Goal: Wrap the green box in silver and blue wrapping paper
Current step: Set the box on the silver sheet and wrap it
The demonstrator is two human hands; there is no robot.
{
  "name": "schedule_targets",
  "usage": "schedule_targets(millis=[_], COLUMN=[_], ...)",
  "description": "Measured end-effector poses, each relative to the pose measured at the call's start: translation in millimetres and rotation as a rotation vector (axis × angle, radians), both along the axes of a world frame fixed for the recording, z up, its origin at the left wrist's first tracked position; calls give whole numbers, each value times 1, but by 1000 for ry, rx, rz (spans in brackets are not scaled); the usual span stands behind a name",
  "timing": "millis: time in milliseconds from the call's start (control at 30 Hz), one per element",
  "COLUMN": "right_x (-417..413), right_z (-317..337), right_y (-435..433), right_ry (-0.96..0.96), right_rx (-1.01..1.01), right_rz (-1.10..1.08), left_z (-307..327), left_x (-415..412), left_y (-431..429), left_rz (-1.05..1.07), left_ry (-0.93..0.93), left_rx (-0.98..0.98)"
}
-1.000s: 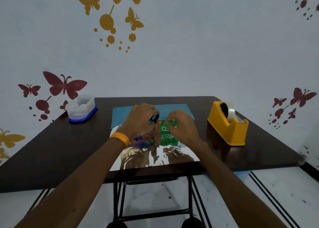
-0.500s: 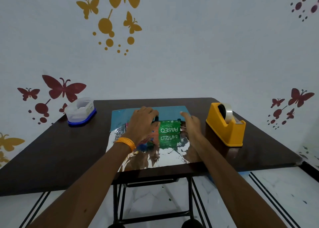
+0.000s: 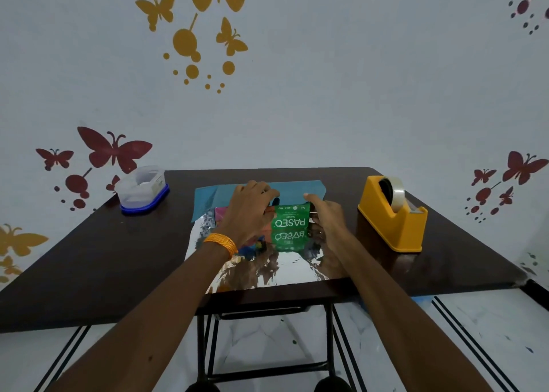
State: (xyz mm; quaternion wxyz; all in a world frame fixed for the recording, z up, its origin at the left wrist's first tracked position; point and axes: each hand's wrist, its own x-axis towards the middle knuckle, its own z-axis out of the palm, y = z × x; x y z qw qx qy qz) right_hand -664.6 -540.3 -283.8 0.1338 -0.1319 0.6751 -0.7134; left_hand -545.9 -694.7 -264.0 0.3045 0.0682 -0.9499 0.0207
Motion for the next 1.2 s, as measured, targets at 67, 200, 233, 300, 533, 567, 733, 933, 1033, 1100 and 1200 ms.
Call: schedule_targets(millis=[67, 200, 233, 300, 533, 567, 733, 933, 1033, 1100, 1200], right_x=[-1, -2, -3, -3, 15, 14, 14, 19, 19, 20, 25], right_z=[-1, -2, -3, -4, 8, 10, 25, 23, 20, 18, 14], right_y=[-1, -1, -1, -1, 5, 6, -7, -14, -12, -12, -16], right_ry=[3, 7, 7, 3, 345, 484, 1017, 1129, 1158, 1173, 1208], right_rx=[8, -2, -4, -23, 102, 141, 378, 553, 575, 578, 614], right_rz=[10, 20, 24, 28, -395, -423, -119, 159, 125, 85, 16], left_z=[0, -3, -4, -5, -5, -6, -10, -9, -4, 1, 2], left_x=[-1, -2, -1, 0, 4, 4, 3, 13, 24, 28, 27], left_y=[0, 0, 1, 1, 4, 5, 6, -6, -26, -36, -38], left_rz=[2, 8, 5, -1, -3, -4, 13, -106, -72, -37, -18], left_ry=[-15, -3, 4, 19, 29, 32, 80, 177, 217, 132, 52], left_rx=[-5, 13, 18, 18, 9, 4, -32, 74, 82, 60, 94])
